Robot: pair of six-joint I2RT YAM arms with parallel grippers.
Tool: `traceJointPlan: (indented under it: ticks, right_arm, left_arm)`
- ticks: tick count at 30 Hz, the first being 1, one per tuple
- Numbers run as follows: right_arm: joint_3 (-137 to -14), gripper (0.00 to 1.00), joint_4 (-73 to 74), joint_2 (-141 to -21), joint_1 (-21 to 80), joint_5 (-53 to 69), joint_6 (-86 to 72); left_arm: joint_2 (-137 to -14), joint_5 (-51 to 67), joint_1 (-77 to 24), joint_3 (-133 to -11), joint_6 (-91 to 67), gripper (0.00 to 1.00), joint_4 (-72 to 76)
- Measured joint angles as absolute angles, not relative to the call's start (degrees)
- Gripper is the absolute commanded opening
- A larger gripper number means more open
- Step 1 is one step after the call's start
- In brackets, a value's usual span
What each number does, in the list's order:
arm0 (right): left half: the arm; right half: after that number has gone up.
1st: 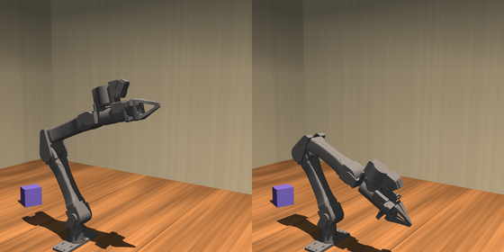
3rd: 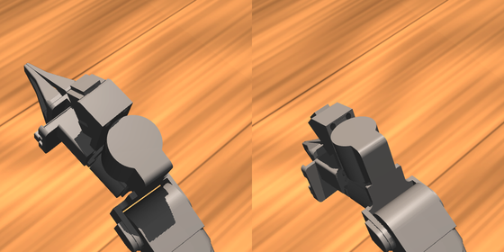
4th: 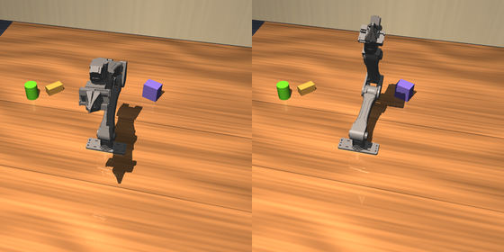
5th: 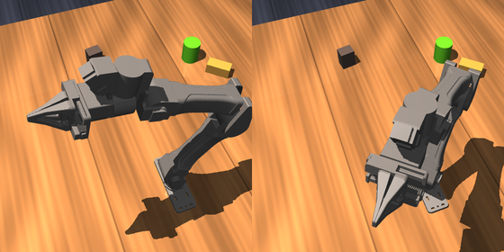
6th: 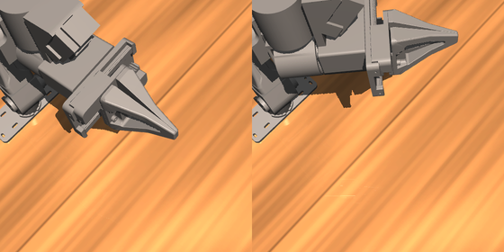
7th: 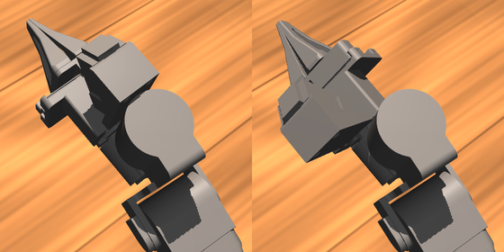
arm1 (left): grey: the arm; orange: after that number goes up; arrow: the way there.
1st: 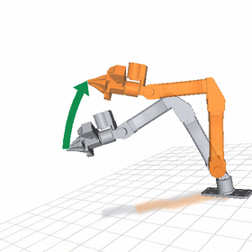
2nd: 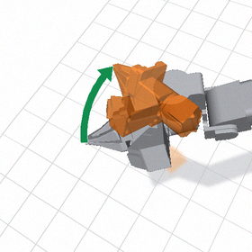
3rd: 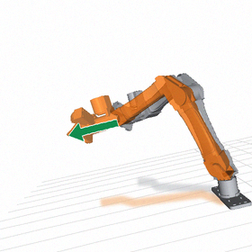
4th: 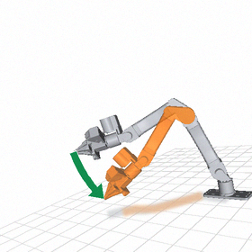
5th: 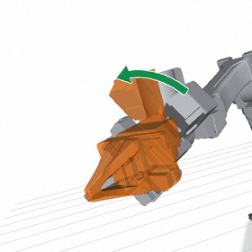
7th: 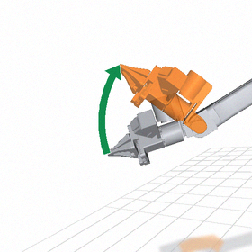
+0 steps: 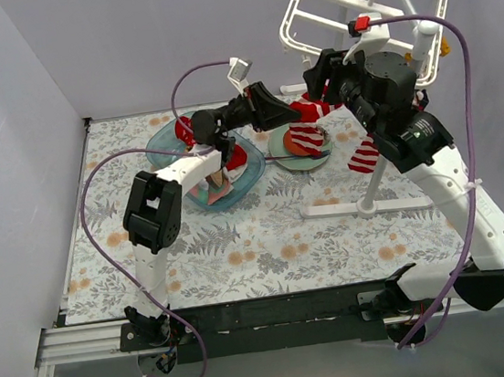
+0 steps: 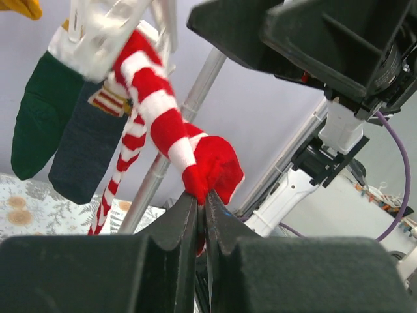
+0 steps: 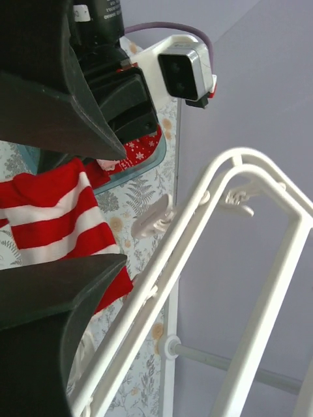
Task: Remove the socks clipped to the hanger
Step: Remove the sock from the hanger.
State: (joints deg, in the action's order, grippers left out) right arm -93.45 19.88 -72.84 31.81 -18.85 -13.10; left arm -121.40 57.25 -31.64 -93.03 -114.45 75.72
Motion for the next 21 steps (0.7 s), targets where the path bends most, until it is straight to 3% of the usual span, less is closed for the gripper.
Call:
traceJointPlan:
  ticks: [4, 7, 13, 21]
  right_arm:
    - [-91.88, 0.80, 17.80, -70.59, 31.90, -15.86, -13.39]
    - [-90.48, 0.81, 15.97, -68.75, 31.90, -13.67, -13.41]
    - [-85.71, 0.77, 11.84, -63.96, 31.90, -10.85, -15.07]
    - [-69.76, 0.76, 5.87, -55.29, 31.90, -10.72, -23.90]
  left_arm:
    - [-121.54, 56.10, -30.52, -94.80, -114.45, 0.00, 75.72]
    - [-121.67, 55.44, -29.85, -95.72, -114.45, 0.00, 75.70]
    - [-121.69, 54.33, -28.53, -96.42, -114.45, 0.00, 75.70]
    - [-121.69, 52.99, -26.30, -96.77, -114.45, 0.00, 75.72]
